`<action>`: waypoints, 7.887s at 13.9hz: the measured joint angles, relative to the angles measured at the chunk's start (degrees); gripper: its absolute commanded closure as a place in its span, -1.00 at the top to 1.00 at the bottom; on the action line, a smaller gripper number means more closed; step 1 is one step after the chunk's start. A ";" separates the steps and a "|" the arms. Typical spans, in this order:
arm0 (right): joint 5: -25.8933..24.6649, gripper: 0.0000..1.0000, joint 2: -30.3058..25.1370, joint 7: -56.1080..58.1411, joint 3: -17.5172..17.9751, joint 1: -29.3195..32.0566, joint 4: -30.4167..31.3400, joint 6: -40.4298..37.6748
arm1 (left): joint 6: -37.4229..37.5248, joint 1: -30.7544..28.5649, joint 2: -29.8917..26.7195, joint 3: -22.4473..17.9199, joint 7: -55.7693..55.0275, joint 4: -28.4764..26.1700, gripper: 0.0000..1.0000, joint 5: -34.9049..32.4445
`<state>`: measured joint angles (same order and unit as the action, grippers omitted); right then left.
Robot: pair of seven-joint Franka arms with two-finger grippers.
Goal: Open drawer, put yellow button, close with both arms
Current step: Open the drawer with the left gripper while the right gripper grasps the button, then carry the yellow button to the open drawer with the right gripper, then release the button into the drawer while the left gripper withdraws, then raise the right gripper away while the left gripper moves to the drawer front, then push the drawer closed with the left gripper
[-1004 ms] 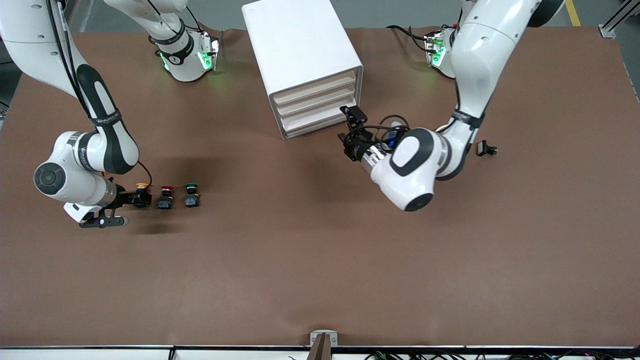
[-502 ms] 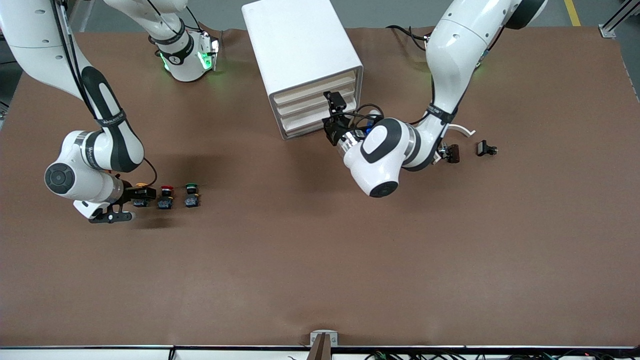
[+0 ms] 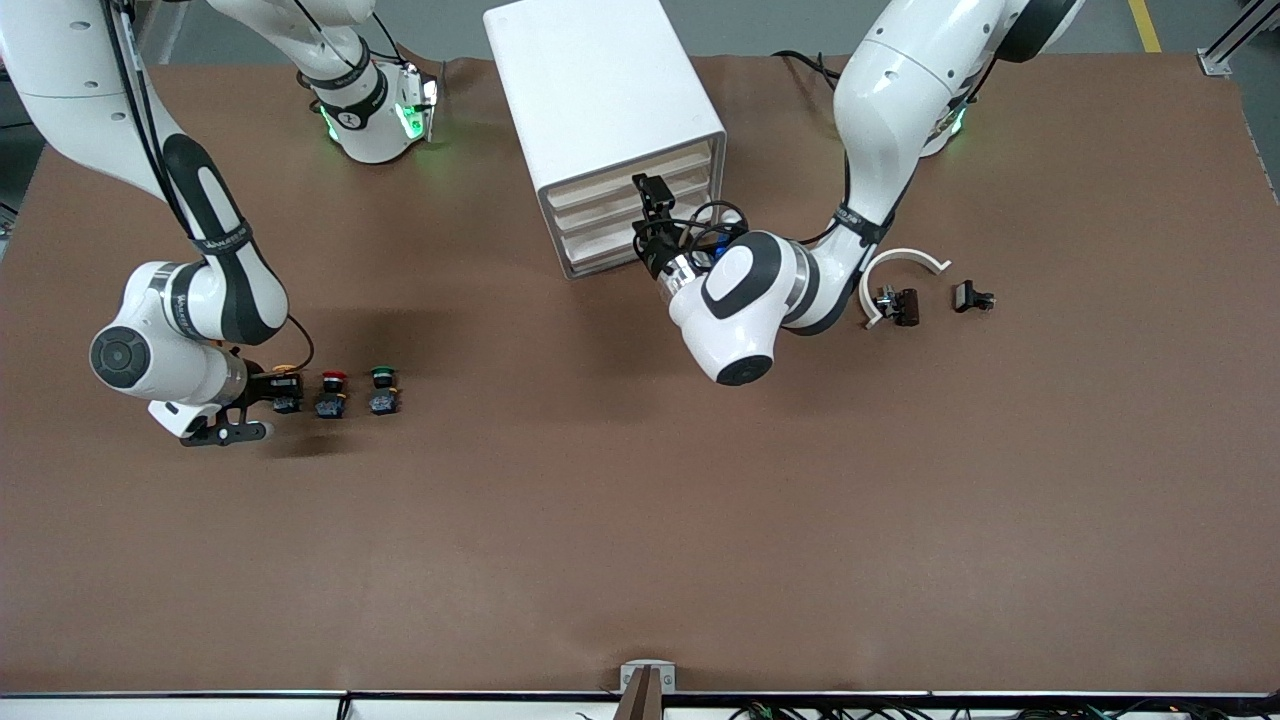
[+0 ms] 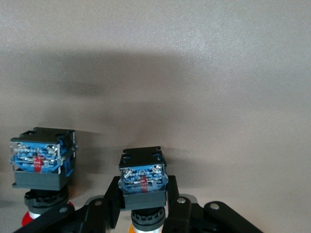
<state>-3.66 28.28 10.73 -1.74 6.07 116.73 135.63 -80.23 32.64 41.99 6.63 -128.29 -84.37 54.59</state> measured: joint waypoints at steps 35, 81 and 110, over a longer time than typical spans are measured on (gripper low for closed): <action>8.06 -0.26 -26.31 -80.91 2.03 -46.59 -14.36 -49.94 | 0.87 2.73 1.33 -0.83 -9.07 2.26 -0.76 0.68; 16.69 1.00 -5.43 -121.45 1.67 -56.01 -29.87 -30.58 | 0.86 -15.20 -1.09 -14.06 18.55 15.26 1.00 -9.36; 4.30 1.00 -32.20 -17.83 -0.84 -7.59 -24.96 -51.66 | -36.55 4.01 -27.24 -3.14 57.66 -20.23 1.00 -45.78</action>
<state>0.64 -3.92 -7.10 -2.58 -1.52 91.77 83.98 -116.78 36.66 14.74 3.48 -70.63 -104.60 8.81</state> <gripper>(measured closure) 0.000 0.000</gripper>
